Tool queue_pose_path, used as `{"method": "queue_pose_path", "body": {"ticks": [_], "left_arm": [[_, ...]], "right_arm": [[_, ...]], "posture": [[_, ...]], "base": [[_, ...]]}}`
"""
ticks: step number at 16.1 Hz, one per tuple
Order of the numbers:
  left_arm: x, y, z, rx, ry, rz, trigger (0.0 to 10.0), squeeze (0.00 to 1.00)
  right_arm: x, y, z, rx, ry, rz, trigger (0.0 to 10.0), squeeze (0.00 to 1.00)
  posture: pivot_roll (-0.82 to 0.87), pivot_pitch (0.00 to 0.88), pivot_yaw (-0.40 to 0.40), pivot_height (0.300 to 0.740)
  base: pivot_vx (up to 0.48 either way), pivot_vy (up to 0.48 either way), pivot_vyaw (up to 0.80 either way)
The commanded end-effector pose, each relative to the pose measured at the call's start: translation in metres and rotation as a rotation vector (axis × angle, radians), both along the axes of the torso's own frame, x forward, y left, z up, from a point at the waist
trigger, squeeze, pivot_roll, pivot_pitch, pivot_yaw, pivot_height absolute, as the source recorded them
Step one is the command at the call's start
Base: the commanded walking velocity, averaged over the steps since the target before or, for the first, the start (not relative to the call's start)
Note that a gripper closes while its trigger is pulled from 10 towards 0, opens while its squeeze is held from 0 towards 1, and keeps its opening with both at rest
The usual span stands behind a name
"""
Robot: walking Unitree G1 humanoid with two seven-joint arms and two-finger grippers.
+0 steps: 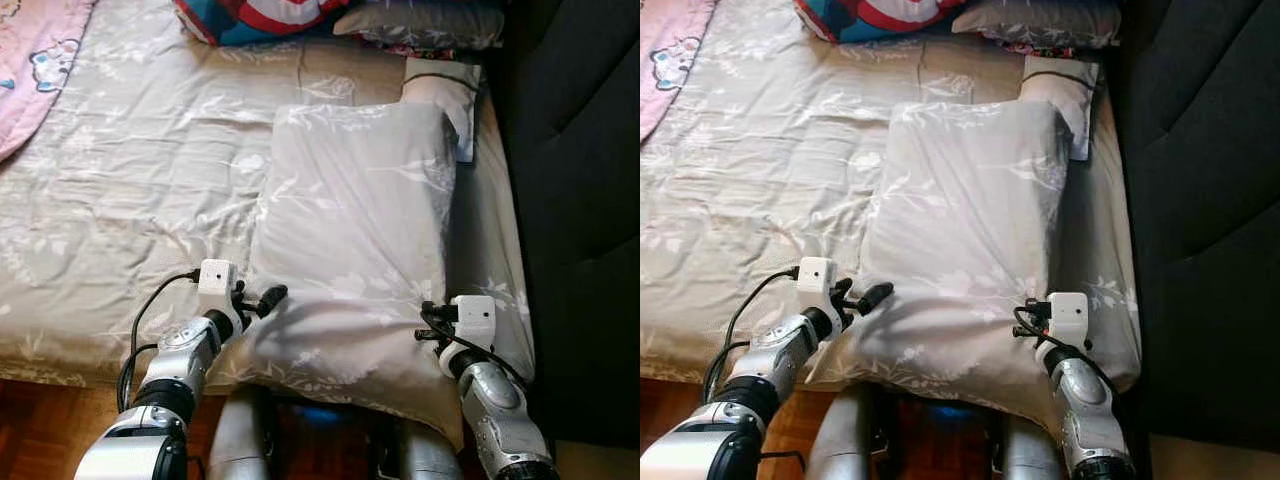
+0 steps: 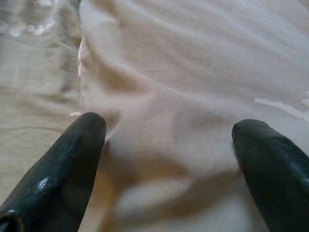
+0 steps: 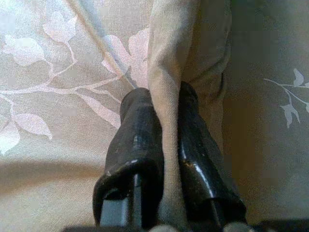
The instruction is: Clean up the room
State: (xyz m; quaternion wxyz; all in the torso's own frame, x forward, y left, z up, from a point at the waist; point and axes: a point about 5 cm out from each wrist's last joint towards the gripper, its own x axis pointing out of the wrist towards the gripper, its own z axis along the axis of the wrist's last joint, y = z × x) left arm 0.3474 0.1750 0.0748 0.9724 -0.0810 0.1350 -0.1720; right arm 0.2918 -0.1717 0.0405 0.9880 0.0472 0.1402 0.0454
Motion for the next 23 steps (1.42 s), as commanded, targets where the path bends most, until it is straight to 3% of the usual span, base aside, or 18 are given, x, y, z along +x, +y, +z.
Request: {"method": "queue_pose_path", "body": {"ticks": [1,8,9,16,23], "left_arm": [[-0.006,0.005,-0.010,0.007,0.044,0.005,10.0,1.00],[-0.016,0.009,-0.024,0.003,0.105,-0.001,10.0,1.00],[-0.017,0.008,-0.025,-0.002,0.113,-0.006,10.0,0.00],[-0.036,-0.006,-0.051,0.013,0.240,-0.067,10.0,0.00],[-0.048,-0.025,-0.072,-0.034,0.335,-0.010,10.0,0.00]], "right_arm": [[-0.020,-0.004,-0.026,0.010,0.125,-0.011,10.0,0.00],[-0.024,-0.005,-0.025,0.005,0.130,0.000,10.0,0.00],[-0.025,-0.006,-0.025,0.005,0.128,0.001,10.0,0.00],[-0.040,-0.005,-0.014,0.021,0.105,0.025,10.0,0.00],[-0.055,0.002,0.008,0.042,0.076,0.051,10.0,0.00]], "posture": [[-0.08,0.378,-0.028,0.648],[-0.10,0.388,-0.040,0.648],[-0.10,0.392,-0.042,0.648],[-0.14,0.462,-0.066,0.648],[-0.20,0.539,-0.102,0.648]], "base": [[0.000,0.000,0.00],[0.000,0.000,0.00],[0.000,0.000,0.00],[0.000,0.000,0.00],[0.000,0.000,0.00]]}}
